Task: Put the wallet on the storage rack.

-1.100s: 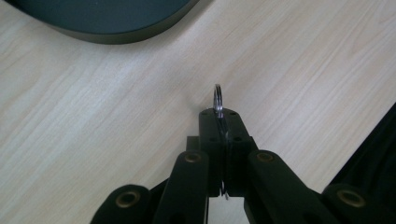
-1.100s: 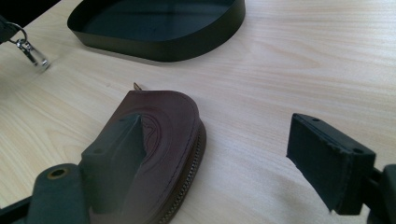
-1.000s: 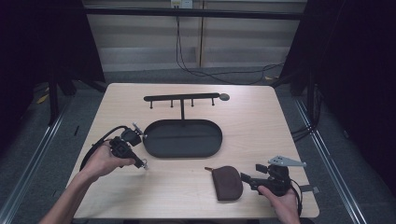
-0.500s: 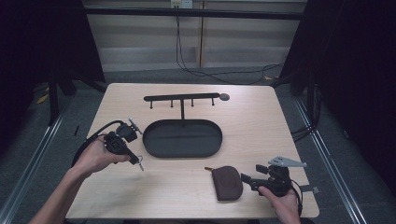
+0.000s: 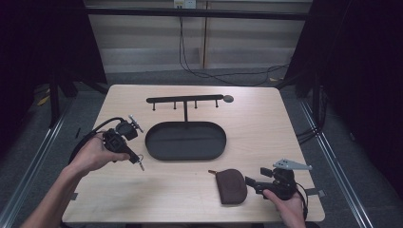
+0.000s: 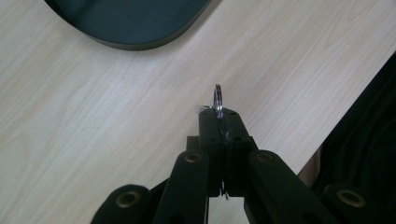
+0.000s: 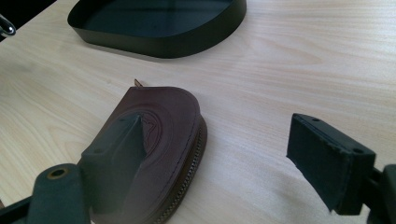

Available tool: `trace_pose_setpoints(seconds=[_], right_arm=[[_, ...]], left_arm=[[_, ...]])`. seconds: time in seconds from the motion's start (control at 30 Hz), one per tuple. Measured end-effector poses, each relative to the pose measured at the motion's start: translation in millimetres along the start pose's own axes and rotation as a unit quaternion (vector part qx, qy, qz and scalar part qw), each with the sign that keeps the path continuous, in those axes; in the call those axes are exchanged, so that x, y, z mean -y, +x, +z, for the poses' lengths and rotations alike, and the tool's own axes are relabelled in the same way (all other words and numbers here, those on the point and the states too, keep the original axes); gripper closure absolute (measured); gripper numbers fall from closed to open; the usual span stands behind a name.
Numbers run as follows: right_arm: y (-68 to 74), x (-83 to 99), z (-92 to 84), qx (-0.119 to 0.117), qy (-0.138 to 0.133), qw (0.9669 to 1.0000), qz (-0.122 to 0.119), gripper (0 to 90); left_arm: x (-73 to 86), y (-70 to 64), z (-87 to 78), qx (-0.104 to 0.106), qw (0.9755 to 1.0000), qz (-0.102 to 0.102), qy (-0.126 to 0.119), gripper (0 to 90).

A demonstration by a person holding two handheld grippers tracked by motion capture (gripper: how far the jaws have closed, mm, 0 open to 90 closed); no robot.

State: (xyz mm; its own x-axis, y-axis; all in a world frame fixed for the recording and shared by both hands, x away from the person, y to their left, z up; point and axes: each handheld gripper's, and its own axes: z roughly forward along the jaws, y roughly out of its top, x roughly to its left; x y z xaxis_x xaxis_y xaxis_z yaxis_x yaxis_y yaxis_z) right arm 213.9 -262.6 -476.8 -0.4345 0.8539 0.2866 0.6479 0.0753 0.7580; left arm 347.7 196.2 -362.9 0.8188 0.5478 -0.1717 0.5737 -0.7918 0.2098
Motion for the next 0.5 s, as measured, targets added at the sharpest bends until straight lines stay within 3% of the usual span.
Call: trace_pose_setpoints(seconds=[0.13,0.37,0.5], right_arm=[[-0.2,-0.5,0.0,0.001,0.0,1.0,0.005,18.6],[0.5,-0.6,0.6,0.002,0.003,1.0,0.005,18.6],[-0.3,-0.2,-0.1,0.001,0.001,1.0,0.007,18.6]], left_arm=[[-3.6,-0.8,-3.8,-0.015,0.9998,0.006,0.011,89.3],[-7.6,-1.5,-14.5,-0.016,0.9994,0.031,-0.006,89.2],[-13.4,-4.6,-22.2,-0.036,0.9983,0.046,-0.002,89.2]])
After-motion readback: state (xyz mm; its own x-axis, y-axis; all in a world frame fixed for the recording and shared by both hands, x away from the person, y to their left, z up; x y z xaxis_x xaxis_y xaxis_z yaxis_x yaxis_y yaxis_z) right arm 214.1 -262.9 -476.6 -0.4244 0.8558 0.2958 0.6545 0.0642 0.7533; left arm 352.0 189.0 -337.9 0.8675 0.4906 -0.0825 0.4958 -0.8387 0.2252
